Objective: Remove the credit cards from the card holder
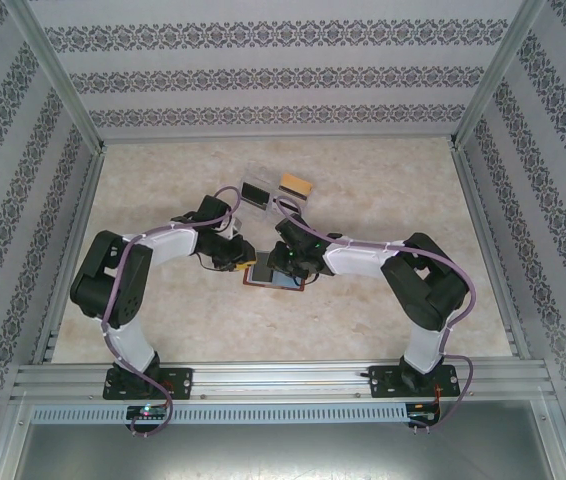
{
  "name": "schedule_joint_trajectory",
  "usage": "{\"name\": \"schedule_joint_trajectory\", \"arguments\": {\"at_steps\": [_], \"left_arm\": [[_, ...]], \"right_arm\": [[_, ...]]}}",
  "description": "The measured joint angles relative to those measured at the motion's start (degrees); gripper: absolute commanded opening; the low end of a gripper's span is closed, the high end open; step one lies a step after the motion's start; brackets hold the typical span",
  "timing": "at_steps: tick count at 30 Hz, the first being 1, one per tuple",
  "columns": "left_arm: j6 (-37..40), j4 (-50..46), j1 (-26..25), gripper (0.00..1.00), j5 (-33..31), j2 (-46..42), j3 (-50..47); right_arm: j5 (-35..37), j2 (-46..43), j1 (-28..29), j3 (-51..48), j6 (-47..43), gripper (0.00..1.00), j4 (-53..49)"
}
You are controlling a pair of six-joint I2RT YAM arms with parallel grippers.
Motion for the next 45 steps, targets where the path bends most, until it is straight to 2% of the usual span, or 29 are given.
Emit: {"name": "schedule_joint_trajectory", "arguments": {"at_steps": [23, 28, 37, 45], "left_arm": [[0.2, 0.0, 0.0, 0.11, -0.5, 2.2, 0.2], [0.2, 0.0, 0.0, 0.1, -0.5, 2.2, 0.2], [0.2, 0.0, 0.0, 0.11, -0.7, 2.2, 0.2], [0.2, 0.0, 0.0, 0.12, -0.9, 2.2, 0.2]], "right_arm": [[-0.4, 1.3, 0.0, -0.2, 0.0, 0.18, 1.3], [-0.5, 1.4, 0.0, -0.8, 0.0, 0.17, 2.3], [-1.3, 1.0, -0.7, -2.5, 0.4, 0.06, 5.4], [-1.0, -0.6, -0.7, -4.3, 0.4, 0.05, 6.0]]}}
